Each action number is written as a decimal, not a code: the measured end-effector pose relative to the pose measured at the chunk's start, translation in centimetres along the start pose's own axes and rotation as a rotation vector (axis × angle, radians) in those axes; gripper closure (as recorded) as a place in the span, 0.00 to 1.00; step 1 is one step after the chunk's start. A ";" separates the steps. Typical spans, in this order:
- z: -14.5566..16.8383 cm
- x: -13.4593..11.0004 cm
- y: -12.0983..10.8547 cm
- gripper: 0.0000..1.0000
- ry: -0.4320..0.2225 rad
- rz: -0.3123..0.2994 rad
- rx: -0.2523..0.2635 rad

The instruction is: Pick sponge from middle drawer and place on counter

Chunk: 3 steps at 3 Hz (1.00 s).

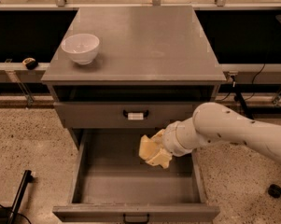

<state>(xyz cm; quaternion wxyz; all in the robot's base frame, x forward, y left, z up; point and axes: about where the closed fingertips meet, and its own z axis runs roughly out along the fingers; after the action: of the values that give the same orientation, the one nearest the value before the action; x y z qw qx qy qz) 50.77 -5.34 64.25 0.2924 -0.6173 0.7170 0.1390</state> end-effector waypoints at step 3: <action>4.3 -1.2 0.7 1.00 0.012 -0.034 0.049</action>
Offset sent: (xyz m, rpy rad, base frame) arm 0.0063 0.0295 -0.0249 0.0332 -0.0515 -0.0163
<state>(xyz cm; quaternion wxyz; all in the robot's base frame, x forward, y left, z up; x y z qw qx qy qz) 51.28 -1.86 61.45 0.3053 -0.6228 0.7115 0.1128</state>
